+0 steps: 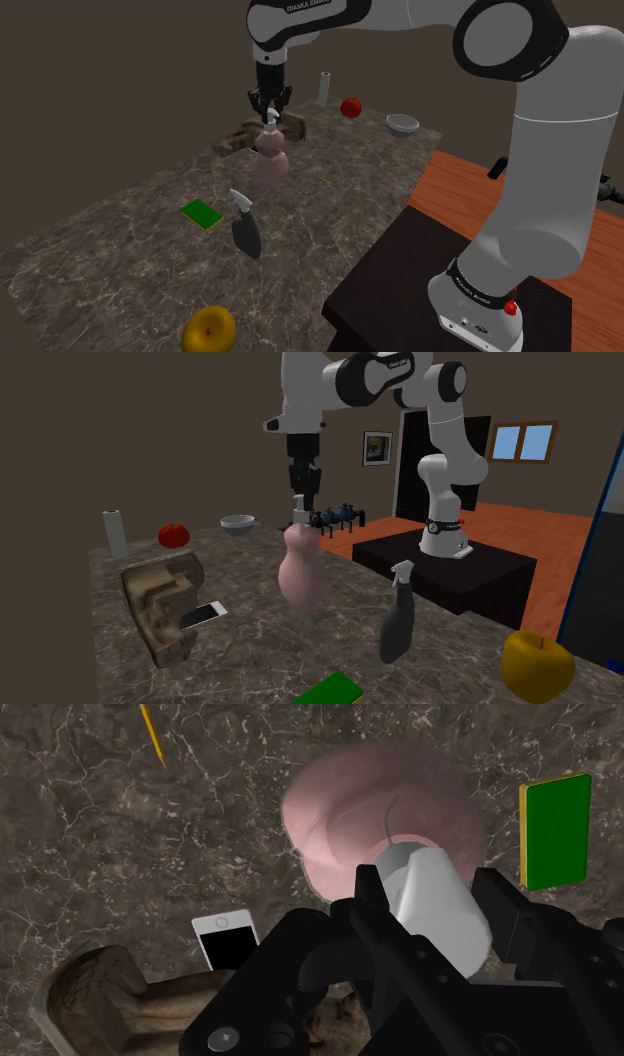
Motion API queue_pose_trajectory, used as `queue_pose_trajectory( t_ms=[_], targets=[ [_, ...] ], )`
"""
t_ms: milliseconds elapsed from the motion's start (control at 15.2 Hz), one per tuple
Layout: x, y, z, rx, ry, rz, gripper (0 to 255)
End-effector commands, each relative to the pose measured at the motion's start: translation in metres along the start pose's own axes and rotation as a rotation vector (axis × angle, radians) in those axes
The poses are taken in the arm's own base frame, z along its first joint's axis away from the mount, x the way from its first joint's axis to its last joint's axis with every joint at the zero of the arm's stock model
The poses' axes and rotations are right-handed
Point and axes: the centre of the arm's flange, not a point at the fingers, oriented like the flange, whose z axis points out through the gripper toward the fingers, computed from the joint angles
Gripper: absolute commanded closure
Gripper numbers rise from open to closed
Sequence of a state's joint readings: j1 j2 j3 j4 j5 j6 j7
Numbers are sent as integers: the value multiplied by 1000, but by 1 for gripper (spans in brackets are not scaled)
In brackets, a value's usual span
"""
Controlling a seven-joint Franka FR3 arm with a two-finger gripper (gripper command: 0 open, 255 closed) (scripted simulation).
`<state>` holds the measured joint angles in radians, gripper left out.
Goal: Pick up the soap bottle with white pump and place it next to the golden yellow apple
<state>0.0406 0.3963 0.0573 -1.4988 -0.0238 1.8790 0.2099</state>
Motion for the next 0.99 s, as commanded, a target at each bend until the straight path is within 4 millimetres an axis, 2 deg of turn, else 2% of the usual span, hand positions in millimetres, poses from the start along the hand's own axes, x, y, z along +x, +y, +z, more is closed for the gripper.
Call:
queue_pose_trajectory(
  t_ms=[0, 924],
  targets=[
    [0, 0, -12, 0, 1, 0, 255],
    [-1, 0, -86, 0, 1, 0, 255]
  ],
)
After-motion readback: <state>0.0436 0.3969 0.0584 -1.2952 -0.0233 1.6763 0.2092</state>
